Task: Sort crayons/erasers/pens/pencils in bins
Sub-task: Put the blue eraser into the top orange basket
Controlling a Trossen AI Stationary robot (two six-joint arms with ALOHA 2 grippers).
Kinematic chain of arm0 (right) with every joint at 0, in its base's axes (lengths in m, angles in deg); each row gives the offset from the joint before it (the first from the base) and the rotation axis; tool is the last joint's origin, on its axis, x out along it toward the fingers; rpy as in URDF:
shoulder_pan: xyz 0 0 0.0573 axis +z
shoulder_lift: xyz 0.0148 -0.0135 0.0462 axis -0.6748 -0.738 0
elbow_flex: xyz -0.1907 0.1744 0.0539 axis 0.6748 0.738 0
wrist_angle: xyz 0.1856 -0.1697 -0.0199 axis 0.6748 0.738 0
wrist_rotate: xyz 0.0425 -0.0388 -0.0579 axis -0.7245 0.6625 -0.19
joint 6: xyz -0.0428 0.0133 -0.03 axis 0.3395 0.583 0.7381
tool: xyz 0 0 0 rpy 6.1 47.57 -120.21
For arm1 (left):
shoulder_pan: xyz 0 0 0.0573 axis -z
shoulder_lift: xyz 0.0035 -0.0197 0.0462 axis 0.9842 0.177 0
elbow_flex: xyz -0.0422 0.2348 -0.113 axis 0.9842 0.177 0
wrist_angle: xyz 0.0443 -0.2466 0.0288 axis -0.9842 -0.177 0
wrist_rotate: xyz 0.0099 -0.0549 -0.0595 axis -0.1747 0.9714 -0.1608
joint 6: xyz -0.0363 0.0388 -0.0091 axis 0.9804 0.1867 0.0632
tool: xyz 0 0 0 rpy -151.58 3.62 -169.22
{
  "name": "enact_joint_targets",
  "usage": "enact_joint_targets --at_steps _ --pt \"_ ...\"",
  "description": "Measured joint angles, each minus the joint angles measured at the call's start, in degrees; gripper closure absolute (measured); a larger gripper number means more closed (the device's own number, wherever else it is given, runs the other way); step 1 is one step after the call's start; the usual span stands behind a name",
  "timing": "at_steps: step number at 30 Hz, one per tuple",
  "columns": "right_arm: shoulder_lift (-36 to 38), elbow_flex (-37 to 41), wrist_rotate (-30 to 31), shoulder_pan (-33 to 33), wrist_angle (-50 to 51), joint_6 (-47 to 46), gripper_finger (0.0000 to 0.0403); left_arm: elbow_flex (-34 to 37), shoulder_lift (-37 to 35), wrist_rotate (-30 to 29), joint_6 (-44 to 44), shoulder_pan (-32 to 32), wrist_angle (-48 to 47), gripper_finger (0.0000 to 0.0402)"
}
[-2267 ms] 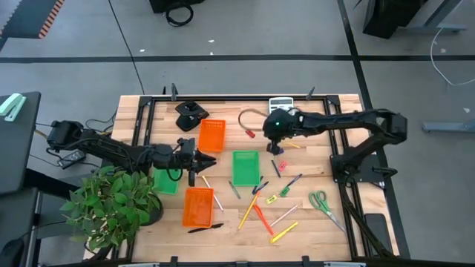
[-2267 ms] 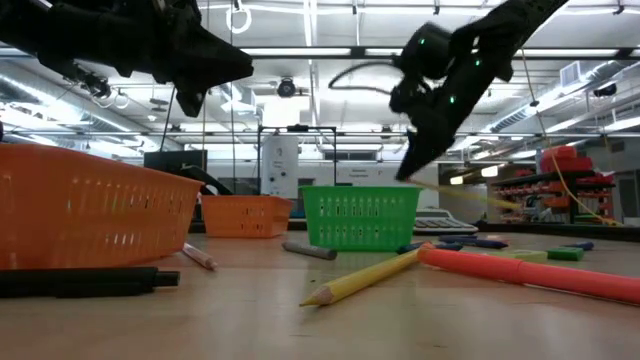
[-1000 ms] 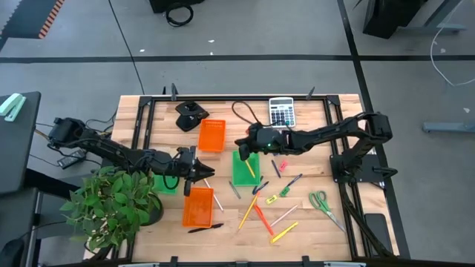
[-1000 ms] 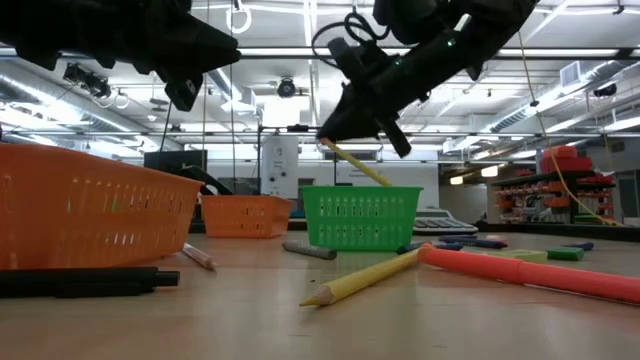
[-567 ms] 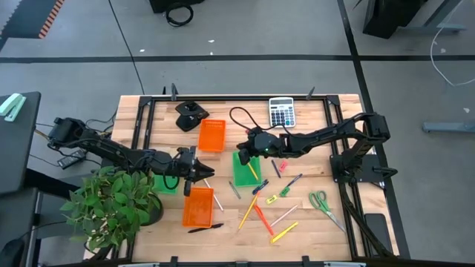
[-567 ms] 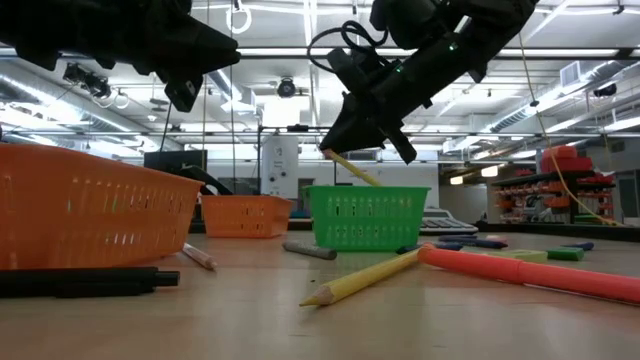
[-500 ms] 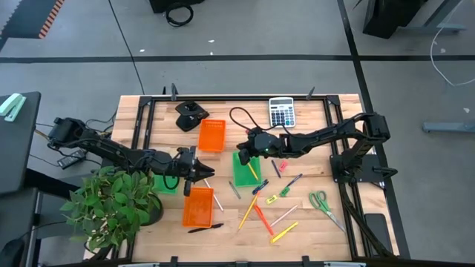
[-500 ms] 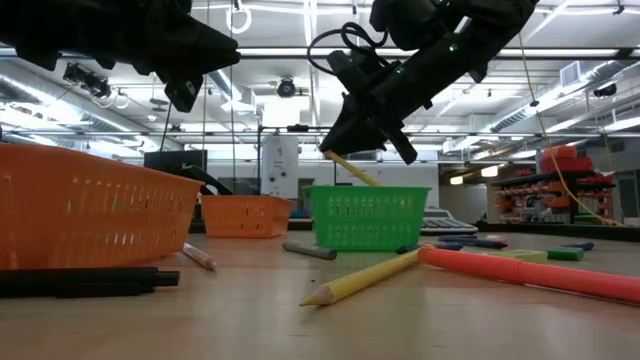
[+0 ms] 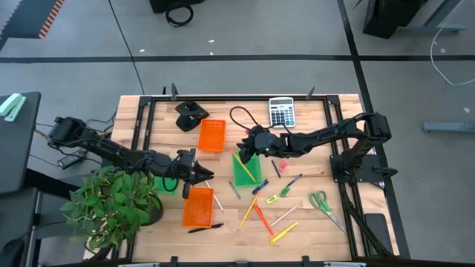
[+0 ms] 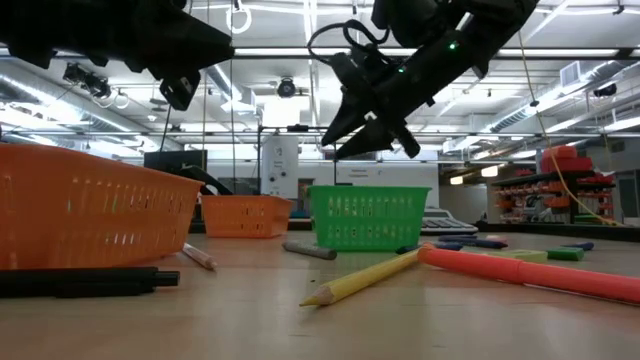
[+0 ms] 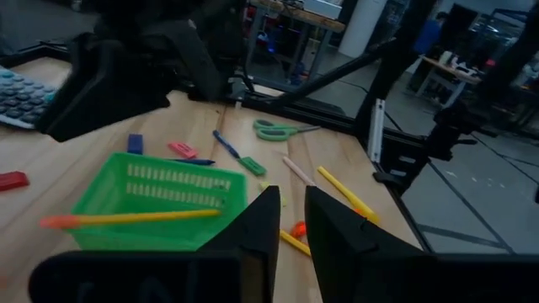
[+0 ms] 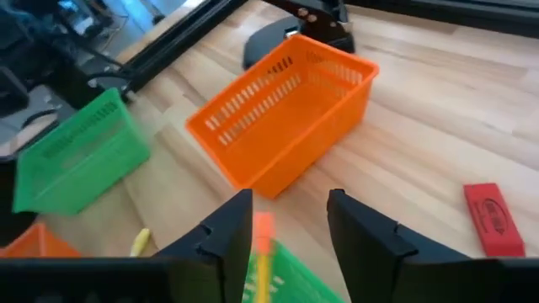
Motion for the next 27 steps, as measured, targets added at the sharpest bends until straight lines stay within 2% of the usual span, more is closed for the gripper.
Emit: enact_joint_targets --at_steps 2,6,9,12,16,20,23,27 --pt "1.61 -0.03 -0.04 -0.05 3.27 1.06 0.0241 0.00 0.00 -0.01 -0.02 0.54 -0.09 0.0339" --pt "6.49 -0.05 -0.31 -0.93 19.26 3.89 0.0245 0.00 -0.02 -0.01 -0.02 1.34 -1.12 0.0339" --pt "9.05 -0.05 -0.22 -1.58 32.54 12.34 0.0246 0.02 -0.01 -0.03 -0.02 1.91 -1.27 0.0338" --pt "9.49 0.02 -0.96 -2.49 41.10 20.74 0.0247 0.02 0.00 -0.03 -0.04 2.42 -1.32 0.0338" --pt "7.97 0.69 -4.45 -4.86 42.78 34.54 0.0247 0.02 0.00 -0.03 -0.06 2.40 -1.47 0.0338" --pt "5.42 1.60 -5.46 -6.64 43.62 48.11 0.0247 0.02 0.00 -0.05 -0.11 2.33 -1.62 0.0338" --pt "4.04 2.38 -5.58 -8.75 43.89 52.04 0.0247 0.02 0.00 -0.05 -0.14 2.34 -1.64 0.0338" --pt "2.51 3.08 -8.53 -10.76 44.07 52.15 0.0247 0.02 0.00 -0.05 -0.12 2.34 -2.40 0.0339"
